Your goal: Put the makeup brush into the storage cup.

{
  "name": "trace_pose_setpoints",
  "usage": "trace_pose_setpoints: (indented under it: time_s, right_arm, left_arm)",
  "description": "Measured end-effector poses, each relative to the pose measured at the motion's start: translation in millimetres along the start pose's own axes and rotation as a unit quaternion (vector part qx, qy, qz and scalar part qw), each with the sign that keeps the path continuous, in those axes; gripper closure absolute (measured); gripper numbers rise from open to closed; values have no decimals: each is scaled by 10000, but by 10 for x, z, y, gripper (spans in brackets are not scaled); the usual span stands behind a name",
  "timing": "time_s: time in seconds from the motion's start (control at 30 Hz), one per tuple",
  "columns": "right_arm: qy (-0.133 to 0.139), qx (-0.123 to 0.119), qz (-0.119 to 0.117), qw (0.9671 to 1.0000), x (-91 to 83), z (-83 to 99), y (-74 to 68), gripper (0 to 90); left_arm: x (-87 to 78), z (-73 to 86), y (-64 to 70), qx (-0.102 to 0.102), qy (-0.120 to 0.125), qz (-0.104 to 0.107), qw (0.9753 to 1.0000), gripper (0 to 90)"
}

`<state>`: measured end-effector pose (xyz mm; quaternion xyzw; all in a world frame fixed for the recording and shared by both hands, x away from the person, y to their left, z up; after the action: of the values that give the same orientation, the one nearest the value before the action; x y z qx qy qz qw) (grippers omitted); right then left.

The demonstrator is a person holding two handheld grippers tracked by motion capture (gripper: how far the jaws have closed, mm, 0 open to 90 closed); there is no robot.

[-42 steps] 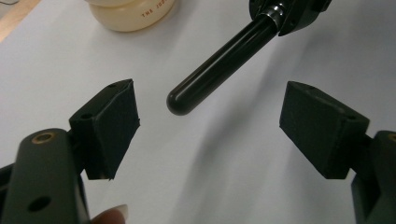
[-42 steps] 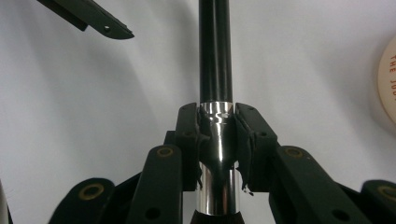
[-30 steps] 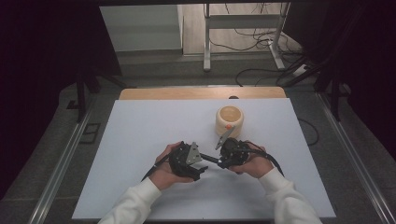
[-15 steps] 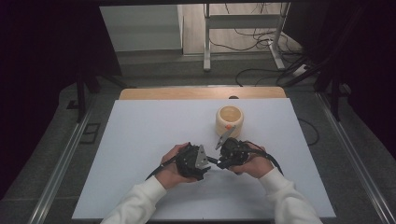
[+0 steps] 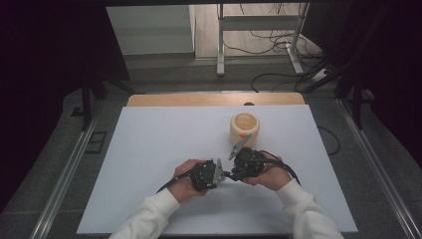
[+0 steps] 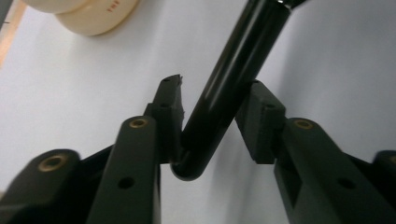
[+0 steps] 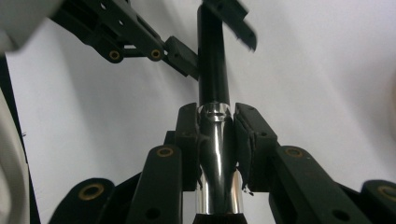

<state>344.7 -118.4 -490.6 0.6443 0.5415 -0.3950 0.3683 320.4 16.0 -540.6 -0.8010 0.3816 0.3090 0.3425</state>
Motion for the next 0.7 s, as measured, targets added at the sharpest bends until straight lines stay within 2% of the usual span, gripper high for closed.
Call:
trace_pose_setpoints:
  time_s: [0.03,0.17,0.2,0.37,0.4,0.53,0.7]
  right_arm:
    - [15,-18,-18,10000,-5,-5,-6,717]
    - [75,-32,22,10000,-38,-22,-19,699]
    - [112,-20,46,9999,-50,-26,-16,691]
    - [279,57,249,9993,-108,-31,16,641]
    - [415,130,386,9983,-151,-33,42,601]
    - [754,307,666,9945,-247,-32,107,503]
    - [1025,538,791,9901,-335,-3,160,442]
  left_arm:
    - [2,-2,26,152,-49,37,9999,660]
    - [1,-4,71,250,-72,121,9996,714]
    - [-11,-8,79,391,-143,217,9989,727]
    - [-14,1,85,229,-106,293,9993,744]
    - [-25,9,61,199,-103,321,9992,744]
    - [-47,19,37,119,-76,336,9993,744]
    - [-72,27,20,37,-24,366,9993,744]
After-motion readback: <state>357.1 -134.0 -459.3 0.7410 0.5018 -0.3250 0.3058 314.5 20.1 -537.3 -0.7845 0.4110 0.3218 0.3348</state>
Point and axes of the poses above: each handheld gripper's, and its own axes: x roughly forward along the jaws, z roughly out of its underside, y roughly to its right, the point moved 4 cm from there along x, roughly forward along the jaws, and after that the axes turned 10 degrees about -x, right-handed, at the moved point
